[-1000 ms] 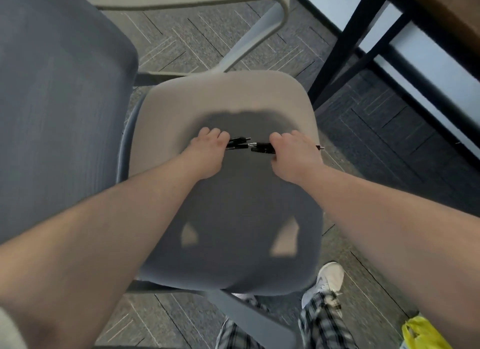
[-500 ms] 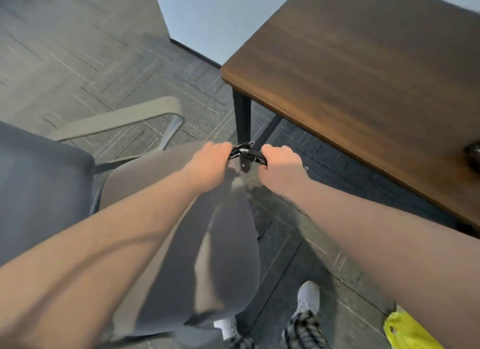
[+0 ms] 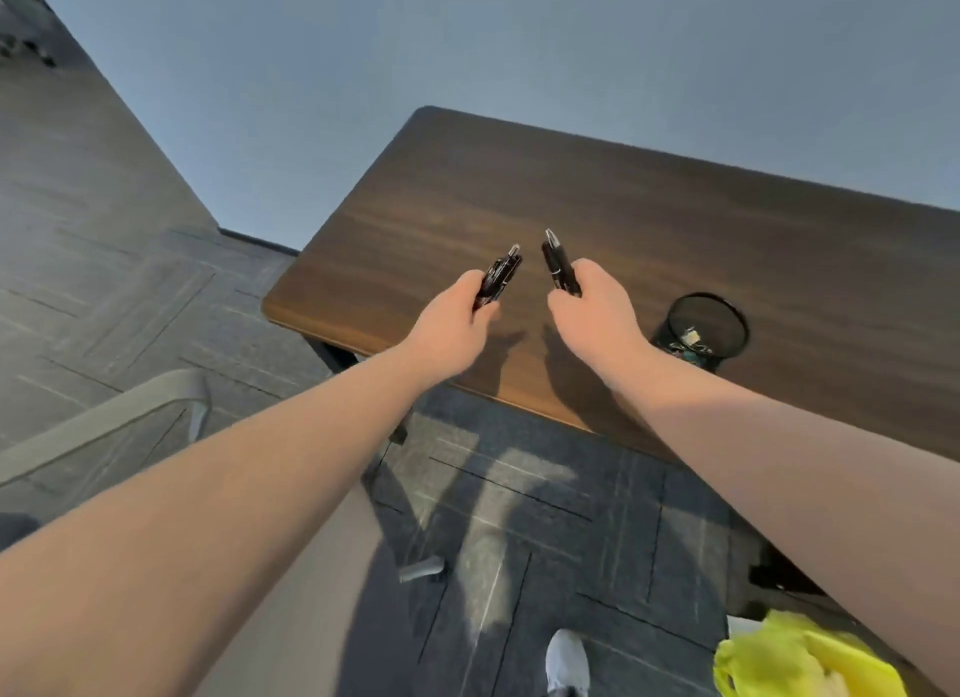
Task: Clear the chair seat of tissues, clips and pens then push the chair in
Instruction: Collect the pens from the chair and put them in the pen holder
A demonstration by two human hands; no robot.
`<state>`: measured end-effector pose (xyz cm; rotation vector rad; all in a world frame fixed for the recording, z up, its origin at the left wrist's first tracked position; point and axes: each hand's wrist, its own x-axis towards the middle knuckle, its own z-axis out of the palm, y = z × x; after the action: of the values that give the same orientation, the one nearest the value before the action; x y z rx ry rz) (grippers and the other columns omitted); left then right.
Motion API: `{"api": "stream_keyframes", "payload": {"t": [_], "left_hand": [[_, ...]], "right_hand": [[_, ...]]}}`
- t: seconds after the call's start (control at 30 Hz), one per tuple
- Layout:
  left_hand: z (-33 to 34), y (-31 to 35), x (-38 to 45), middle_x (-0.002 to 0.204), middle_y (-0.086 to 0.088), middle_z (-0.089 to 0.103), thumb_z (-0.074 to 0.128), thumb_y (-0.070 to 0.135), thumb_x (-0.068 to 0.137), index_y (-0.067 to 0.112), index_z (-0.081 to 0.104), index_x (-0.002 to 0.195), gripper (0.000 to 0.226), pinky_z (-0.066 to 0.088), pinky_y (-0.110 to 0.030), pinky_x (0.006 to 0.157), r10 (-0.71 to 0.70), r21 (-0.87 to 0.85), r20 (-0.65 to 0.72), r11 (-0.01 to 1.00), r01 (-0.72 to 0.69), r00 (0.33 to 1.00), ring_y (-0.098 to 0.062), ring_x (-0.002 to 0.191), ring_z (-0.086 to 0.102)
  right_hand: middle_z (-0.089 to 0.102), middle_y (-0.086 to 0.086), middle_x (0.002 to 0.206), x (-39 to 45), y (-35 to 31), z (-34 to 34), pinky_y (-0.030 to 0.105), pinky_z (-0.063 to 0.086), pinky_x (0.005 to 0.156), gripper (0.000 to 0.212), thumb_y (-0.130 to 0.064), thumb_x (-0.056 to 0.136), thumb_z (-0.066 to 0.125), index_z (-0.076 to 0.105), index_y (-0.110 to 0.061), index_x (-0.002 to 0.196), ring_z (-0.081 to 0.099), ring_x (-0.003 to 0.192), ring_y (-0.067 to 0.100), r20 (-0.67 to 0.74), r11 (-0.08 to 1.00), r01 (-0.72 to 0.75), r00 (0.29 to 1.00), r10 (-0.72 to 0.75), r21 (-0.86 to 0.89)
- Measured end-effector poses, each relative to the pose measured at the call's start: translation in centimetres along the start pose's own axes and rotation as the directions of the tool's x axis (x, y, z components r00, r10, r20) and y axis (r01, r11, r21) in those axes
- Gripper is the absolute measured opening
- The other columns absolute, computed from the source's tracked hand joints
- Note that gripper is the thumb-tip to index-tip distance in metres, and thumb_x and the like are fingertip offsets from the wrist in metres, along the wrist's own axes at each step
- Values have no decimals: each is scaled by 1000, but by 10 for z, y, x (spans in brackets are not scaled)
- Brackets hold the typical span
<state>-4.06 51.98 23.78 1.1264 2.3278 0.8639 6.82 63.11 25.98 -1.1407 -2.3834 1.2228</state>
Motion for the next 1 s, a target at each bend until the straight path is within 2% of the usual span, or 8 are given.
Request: {"api": "stream_keyframes", "payload": {"t": [0.17, 0.27, 0.33, 0.43, 0.53, 0.6, 0.8, 1.0], "left_hand": [[37, 71, 34, 107, -13, 68, 47, 17, 97, 7, 53, 112, 19, 43, -30, 75, -2, -191, -11, 982, 0, 1000, -29, 99, 61], [59, 101, 51, 108, -15, 67, 48, 18, 97, 9, 52, 112, 19, 47, -35, 87, 1, -244, 29, 970, 7, 1000, -30, 104, 62], [73, 118, 62, 108, -13, 67, 48, 20, 97, 12, 52, 112, 17, 48, -34, 86, -9, -289, 48, 957, 22, 999, -28, 104, 62], [91, 138, 77, 107, -13, 67, 50, 21, 96, 12, 55, 111, 18, 49, -31, 82, -25, -327, 38, 944, 37, 999, -28, 101, 63], [108, 150, 89, 106, -8, 67, 51, 23, 95, 16, 56, 111, 18, 49, -36, 92, -68, -386, 32, 920, 75, 997, -25, 102, 63], [118, 155, 93, 105, -6, 67, 51, 23, 95, 18, 55, 108, 15, 49, -36, 90, -96, -430, 51, 896, 108, 994, -25, 103, 63], [137, 156, 101, 94, -1, 66, 50, 20, 95, 22, 54, 99, 6, 50, -40, 97, -117, -489, 92, 860, 147, 989, -25, 104, 64], [158, 153, 104, 104, -4, 65, 52, 21, 94, 20, 55, 106, 12, 50, -37, 94, -144, -503, 102, 846, 176, 984, -21, 102, 62]], "right_hand": [[41, 0, 70, 16, 27, -64, 27, 27, 49, 9, -9, 94, 39, 41, -14, 86, 38, 61, 15, -67, 980, -121, 989, 133, 161], [44, 2, 73, 25, 45, -92, 28, 30, 53, 11, -8, 90, 41, 43, -15, 83, 39, 63, 15, -88, 952, -167, 977, 195, 257], [43, 2, 74, 31, 57, -107, 29, 33, 57, 11, -6, 87, 43, 43, -14, 80, 39, 66, 16, -101, 924, -193, 966, 238, 331], [47, 4, 78, 41, 78, -123, 33, 38, 68, 17, -4, 80, 45, 44, -18, 71, 45, 76, 21, -114, 866, -218, 948, 298, 451], [50, 7, 88, 49, 94, -132, 43, 43, 86, 14, -4, 80, 46, 48, -18, 78, 49, 90, 25, -69, 804, -266, 932, 355, 531], [52, 8, 93, 52, 103, -134, 44, 44, 91, 13, -3, 82, 47, 50, -16, 84, 51, 94, 25, -45, 775, -297, 921, 386, 557], [53, 10, 84, 59, 119, -127, 44, 47, 82, 13, -1, 73, 48, 47, -14, 77, 52, 84, 26, 16, 675, -318, 911, 413, 665], [52, 5, 79, 62, 130, -122, 46, 48, 85, 15, 0, 78, 47, 48, -14, 75, 52, 85, 25, 28, 713, -313, 924, 381, 627]]}}
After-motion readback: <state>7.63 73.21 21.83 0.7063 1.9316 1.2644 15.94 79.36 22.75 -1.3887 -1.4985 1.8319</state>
